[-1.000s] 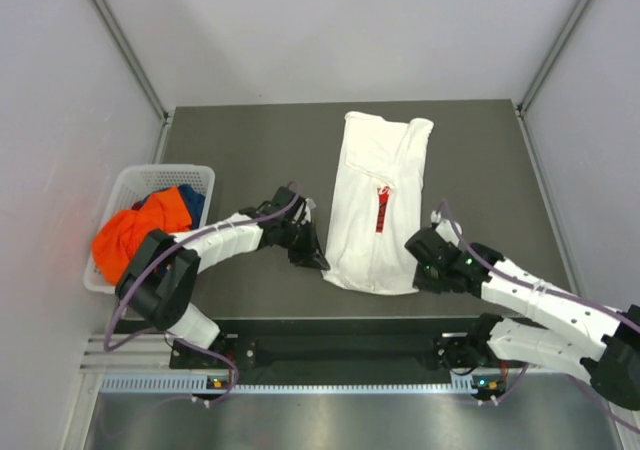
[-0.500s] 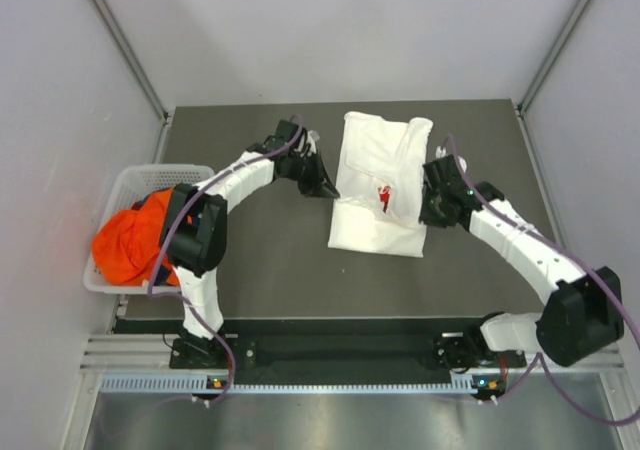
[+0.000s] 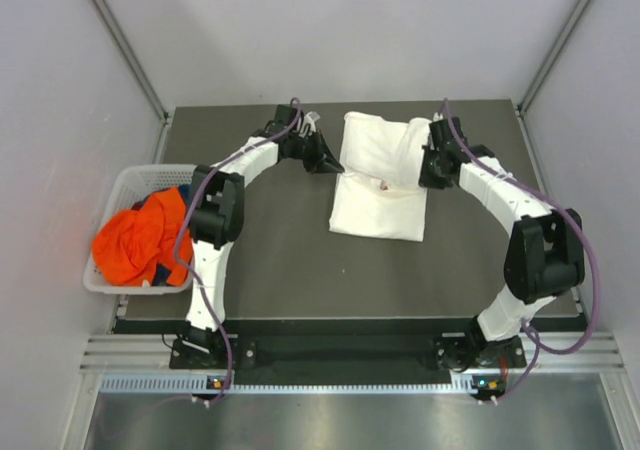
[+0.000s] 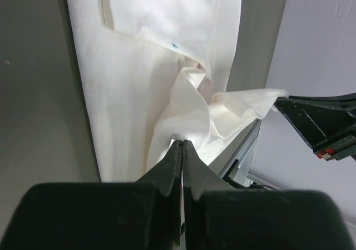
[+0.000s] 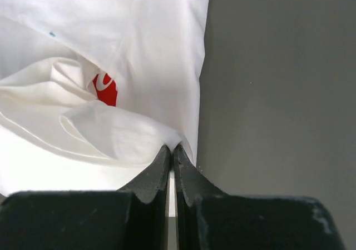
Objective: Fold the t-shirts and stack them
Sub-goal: Fold the tshirt
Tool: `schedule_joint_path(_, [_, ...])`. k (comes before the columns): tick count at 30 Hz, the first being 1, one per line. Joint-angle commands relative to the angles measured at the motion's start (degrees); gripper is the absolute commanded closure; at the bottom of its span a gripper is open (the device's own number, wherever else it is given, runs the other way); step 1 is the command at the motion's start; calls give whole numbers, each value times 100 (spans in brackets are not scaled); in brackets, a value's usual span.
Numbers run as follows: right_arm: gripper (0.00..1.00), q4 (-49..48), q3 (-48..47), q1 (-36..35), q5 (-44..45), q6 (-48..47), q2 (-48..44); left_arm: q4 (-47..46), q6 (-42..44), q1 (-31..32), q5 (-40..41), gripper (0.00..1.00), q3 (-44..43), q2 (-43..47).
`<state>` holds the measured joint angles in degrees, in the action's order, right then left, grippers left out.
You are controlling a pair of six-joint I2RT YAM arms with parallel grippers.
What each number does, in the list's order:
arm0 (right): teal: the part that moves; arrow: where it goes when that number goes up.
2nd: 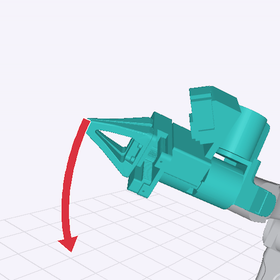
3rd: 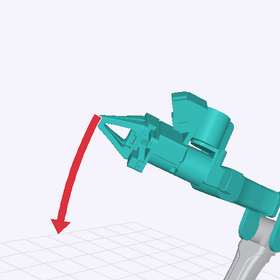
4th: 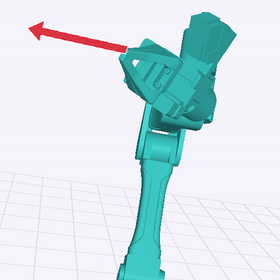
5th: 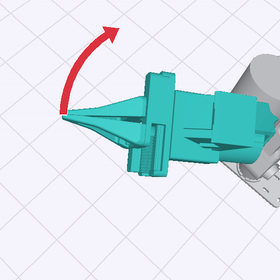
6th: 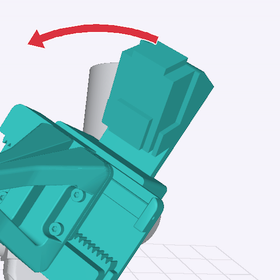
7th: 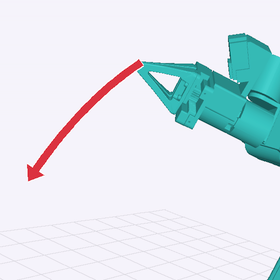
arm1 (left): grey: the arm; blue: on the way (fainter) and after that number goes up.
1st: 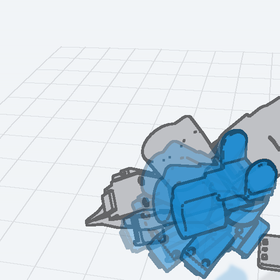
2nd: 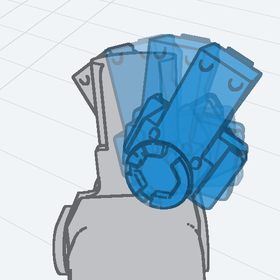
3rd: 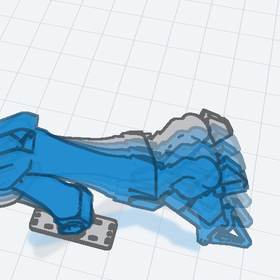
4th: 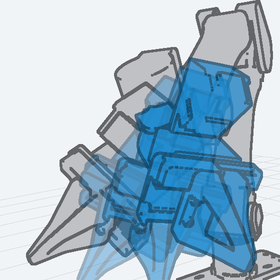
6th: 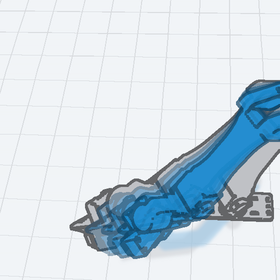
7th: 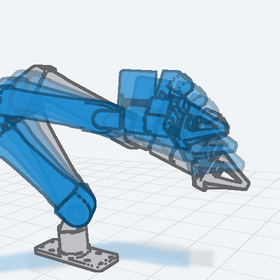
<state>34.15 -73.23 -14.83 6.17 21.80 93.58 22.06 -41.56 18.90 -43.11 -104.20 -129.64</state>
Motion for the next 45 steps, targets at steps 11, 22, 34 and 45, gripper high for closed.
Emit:
schedule_joint_path(11, [100,-770,-490,604,-783,-501,705,-2057,-1012,-228,-356,100,-328,-403])
schedule_joint_path(22, [98,-743,-1009,674,-1013,-589,1337,-2083,-1170,-325,-312,100,-601,-957])
schedule_joint_path(34, [96,-550,-1852,841,-1092,-572,2093,-2593,-1592,-439,-417,100,-1365,-1695])
schedule_joint_path(45, [93,-453,-2344,1034,-1224,-423,2551,-2760,-1715,-457,-426,100,-1779,-2099])
